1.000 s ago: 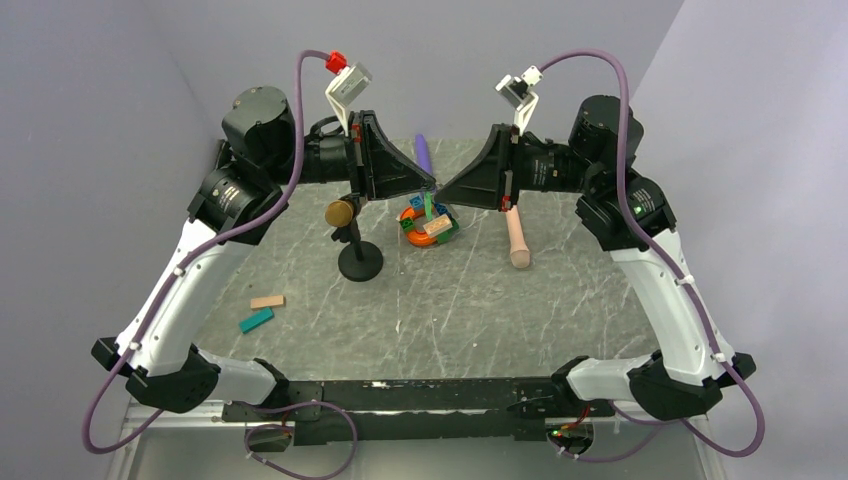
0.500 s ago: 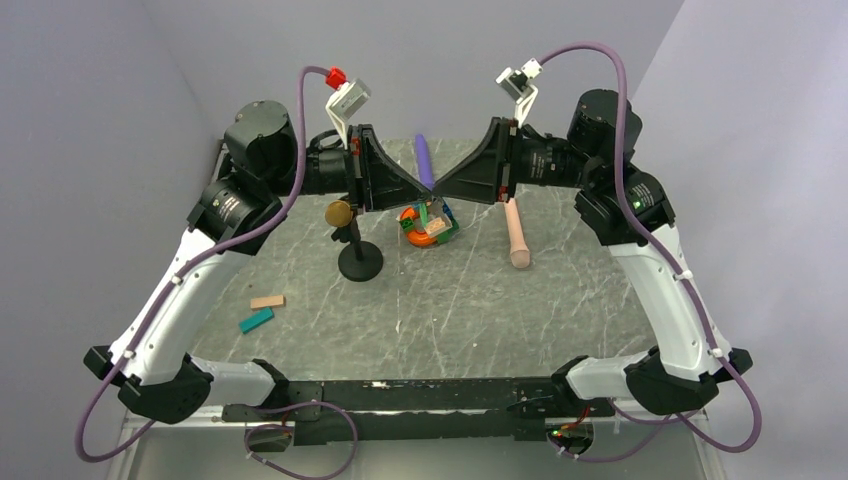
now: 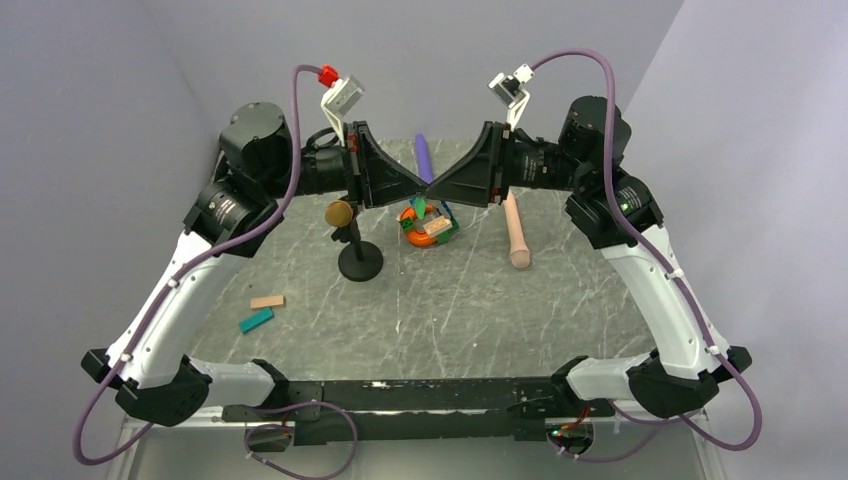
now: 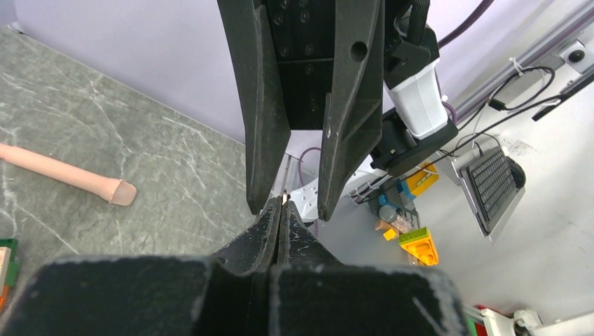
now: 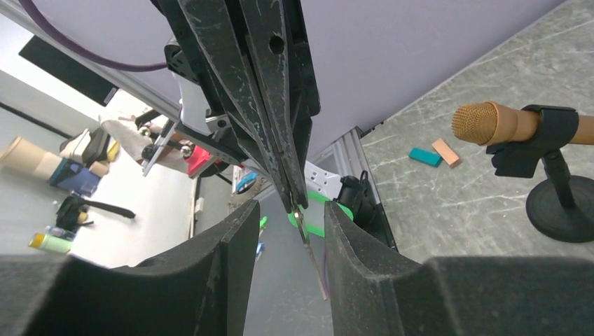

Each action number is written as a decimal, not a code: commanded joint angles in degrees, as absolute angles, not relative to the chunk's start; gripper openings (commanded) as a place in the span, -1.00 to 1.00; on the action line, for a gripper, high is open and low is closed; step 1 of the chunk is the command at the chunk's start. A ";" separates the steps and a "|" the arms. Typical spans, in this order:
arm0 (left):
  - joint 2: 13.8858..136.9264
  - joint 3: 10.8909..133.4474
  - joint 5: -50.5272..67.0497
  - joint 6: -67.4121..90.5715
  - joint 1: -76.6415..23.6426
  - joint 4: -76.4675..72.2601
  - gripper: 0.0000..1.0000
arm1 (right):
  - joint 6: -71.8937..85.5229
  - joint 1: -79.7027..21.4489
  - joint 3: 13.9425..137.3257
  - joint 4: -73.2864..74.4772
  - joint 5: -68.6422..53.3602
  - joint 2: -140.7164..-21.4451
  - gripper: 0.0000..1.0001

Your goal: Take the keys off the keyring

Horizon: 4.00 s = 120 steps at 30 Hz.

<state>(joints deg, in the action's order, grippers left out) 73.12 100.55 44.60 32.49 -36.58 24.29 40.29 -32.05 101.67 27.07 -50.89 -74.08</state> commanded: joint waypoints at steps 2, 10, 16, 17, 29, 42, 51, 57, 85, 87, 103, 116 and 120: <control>70.90 100.82 41.13 35.27 -36.78 20.84 -1.00 | 42.05 -32.34 100.11 21.78 -51.41 -71.70 -0.19; 70.40 99.75 40.74 37.72 -36.79 18.41 -1.00 | 42.67 -32.48 100.02 19.92 -51.04 -71.86 -0.36; 70.10 98.65 40.60 39.92 -36.79 15.84 -1.00 | 42.89 -32.49 101.93 19.13 -51.69 -73.70 -0.46; 70.10 98.73 40.60 39.90 -36.78 15.94 -1.00 | 43.01 -32.45 101.78 18.89 -51.68 -73.71 -0.49; 66.11 94.54 29.29 44.19 -36.80 14.19 -1.00 | 42.52 -32.51 101.07 19.07 -49.14 -72.78 -1.00; 58.21 83.01 12.75 54.20 -37.23 4.88 -0.67 | 46.70 -32.51 98.49 10.94 -43.57 -73.70 -1.00; 58.25 86.36 13.91 48.02 -37.20 11.05 -0.69 | 43.38 -32.41 103.30 16.49 -45.39 -77.82 -1.00; 58.75 90.43 15.30 41.33 -37.09 17.92 -0.92 | 42.41 -32.32 103.93 19.24 -44.28 -78.86 -1.00; 62.30 77.83 8.00 17.96 -43.50 43.10 0.80 | 46.94 -32.21 73.91 40.81 -12.64 -64.68 -1.00; 66.39 79.25 4.76 18.04 -46.37 44.80 0.80 | 46.70 -32.13 71.67 41.35 -11.21 -63.48 -1.00; 94.96 75.26 -9.64 29.15 -52.22 44.70 0.47 | 42.56 -26.58 61.16 50.45 -7.85 -58.58 -1.00; 109.07 75.01 -9.25 25.14 -45.50 36.71 0.20 | 40.80 -24.43 53.46 40.17 -15.22 -62.35 -1.00; 109.86 76.43 -8.09 24.53 -45.32 35.03 0.13 | 39.30 -23.82 53.81 40.02 -16.63 -65.51 -1.00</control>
<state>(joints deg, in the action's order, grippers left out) 108.75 73.41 -8.54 25.96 -45.08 38.52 41.08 -24.47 53.52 43.90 -13.65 -63.40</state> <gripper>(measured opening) 0.578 0.012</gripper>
